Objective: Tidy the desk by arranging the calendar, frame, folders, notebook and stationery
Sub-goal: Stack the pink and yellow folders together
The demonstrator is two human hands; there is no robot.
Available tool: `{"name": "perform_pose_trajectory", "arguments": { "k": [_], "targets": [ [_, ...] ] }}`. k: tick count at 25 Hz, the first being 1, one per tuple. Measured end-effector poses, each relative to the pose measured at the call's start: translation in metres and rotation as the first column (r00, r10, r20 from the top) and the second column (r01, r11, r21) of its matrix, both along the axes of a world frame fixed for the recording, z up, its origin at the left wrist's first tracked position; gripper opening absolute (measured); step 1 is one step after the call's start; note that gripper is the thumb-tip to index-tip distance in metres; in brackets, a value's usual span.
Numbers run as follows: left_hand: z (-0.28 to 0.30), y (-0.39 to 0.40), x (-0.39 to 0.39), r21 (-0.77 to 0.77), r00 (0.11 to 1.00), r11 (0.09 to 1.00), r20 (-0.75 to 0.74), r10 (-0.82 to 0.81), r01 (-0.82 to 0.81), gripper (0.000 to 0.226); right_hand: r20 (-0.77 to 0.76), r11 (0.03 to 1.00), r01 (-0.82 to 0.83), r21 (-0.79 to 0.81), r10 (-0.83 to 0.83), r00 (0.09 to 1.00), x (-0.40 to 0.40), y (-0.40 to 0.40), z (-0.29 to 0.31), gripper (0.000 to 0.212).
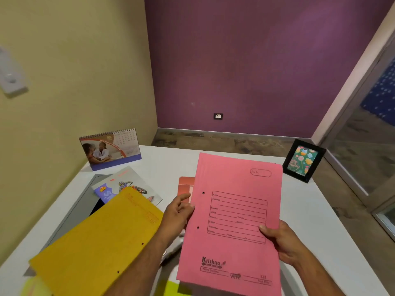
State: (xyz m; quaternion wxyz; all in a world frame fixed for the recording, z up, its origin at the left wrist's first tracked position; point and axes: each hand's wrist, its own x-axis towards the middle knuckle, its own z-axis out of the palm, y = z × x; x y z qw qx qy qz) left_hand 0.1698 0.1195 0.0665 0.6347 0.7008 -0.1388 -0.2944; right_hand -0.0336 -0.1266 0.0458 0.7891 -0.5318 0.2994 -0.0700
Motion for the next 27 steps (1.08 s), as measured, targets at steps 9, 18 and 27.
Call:
{"name": "perform_pose_trajectory", "arguments": {
  "k": [9,18,27],
  "targets": [
    [-0.054,0.190,0.106,0.834,0.879,0.443,0.441,-0.179,-0.328,0.069,-0.049,0.998,0.061,0.030,-0.060,0.997,0.020,0.031,0.007,0.041],
    [-0.076,0.257,0.118,0.962,0.948,0.128,0.262,-0.180,-0.241,0.121,-0.096,0.988,0.156,0.012,-0.154,0.983,0.037,0.049,-0.001,0.034],
    [-0.056,0.259,0.136,0.871,0.875,0.300,0.451,-0.178,-0.388,0.004,-0.093,0.983,0.180,-0.030,-0.182,0.979,0.043,0.062,-0.003,0.032]
  ]
}}
